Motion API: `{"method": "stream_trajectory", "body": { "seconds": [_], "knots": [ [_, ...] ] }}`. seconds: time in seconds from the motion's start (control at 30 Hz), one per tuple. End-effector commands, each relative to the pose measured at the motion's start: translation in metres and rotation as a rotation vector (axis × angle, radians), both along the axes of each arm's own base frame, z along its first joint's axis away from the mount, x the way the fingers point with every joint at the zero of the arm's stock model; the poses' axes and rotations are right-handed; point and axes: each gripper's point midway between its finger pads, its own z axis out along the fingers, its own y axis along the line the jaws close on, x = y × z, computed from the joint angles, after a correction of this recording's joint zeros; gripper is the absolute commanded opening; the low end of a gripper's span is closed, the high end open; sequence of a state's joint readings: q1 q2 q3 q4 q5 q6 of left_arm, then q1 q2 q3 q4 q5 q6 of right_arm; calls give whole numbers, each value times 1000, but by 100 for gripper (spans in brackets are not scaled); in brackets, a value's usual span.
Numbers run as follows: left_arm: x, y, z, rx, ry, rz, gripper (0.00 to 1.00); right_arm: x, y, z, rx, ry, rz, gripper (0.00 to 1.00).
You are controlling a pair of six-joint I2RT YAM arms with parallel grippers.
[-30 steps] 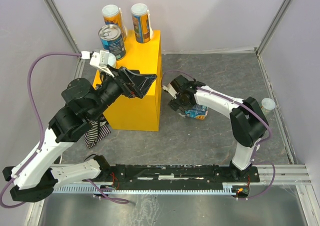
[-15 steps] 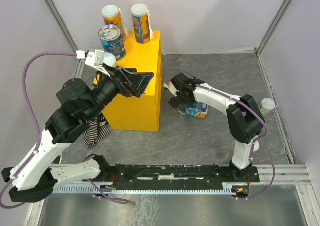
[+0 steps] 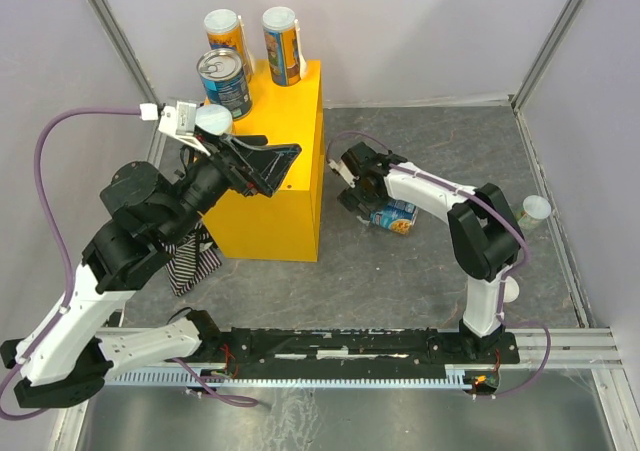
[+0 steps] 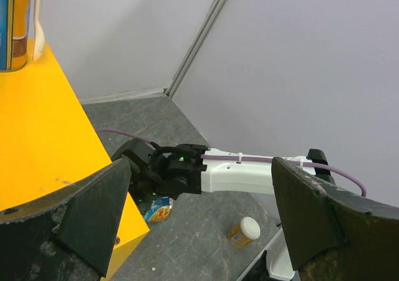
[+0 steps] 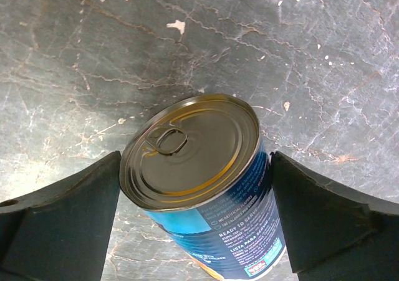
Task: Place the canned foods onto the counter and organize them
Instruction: Adjust the canned food at the center of the board.
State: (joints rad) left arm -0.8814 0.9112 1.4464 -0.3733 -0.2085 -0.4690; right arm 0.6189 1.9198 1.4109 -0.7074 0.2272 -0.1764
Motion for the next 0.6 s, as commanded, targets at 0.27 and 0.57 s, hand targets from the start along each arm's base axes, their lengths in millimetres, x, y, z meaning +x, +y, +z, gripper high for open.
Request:
{"method": "stream_trajectory", "body": {
  "seconds": [0.27,0.57],
  "knots": [
    [-4,8,11,-29,-51,9,100,-6,-31,-40,38,134,-393,81],
    [-7,9,9,-60,-45,4,100,9,-18,-31,201,128,-669,69]
  ]
}}
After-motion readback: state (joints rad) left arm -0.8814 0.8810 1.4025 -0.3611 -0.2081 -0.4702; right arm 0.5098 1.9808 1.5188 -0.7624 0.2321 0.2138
